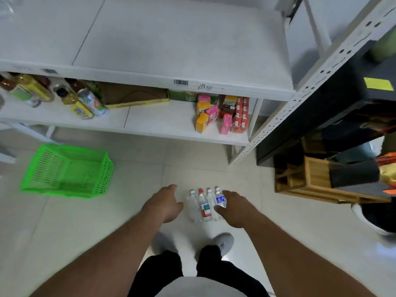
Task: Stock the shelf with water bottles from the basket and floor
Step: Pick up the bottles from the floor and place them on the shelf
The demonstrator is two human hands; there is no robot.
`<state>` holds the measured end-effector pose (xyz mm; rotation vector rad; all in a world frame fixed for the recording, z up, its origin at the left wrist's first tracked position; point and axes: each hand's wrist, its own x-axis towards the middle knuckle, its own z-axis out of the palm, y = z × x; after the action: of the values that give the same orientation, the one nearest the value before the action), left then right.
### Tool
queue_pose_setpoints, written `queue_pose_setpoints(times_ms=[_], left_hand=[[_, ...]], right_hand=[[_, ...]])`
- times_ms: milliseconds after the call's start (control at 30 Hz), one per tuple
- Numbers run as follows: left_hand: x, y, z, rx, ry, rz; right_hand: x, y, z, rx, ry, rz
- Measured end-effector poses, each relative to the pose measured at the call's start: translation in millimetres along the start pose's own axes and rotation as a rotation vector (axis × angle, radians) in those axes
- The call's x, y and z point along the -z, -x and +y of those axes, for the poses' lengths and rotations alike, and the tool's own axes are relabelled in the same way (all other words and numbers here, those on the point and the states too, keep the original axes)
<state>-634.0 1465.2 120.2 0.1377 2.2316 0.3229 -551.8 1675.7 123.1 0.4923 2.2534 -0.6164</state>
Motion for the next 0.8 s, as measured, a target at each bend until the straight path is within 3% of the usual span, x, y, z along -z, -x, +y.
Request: queue_pose_setpoints(times_ms=[467, 633, 800], left_hand=[[-63, -75, -61, 0.072, 0.185, -0.113], [-124, -141, -75, 0.162, 0.289, -0.112], [-228, -253, -85, 0.264, 0.415, -0.138]], right_hand=[[-67, -73, -8, -0.065, 0.095, -0.117], [-108, -168, 18, -0.038, 0.137, -0.188], [-196, -304, 71, -0.052, 0.077, -0.249]])
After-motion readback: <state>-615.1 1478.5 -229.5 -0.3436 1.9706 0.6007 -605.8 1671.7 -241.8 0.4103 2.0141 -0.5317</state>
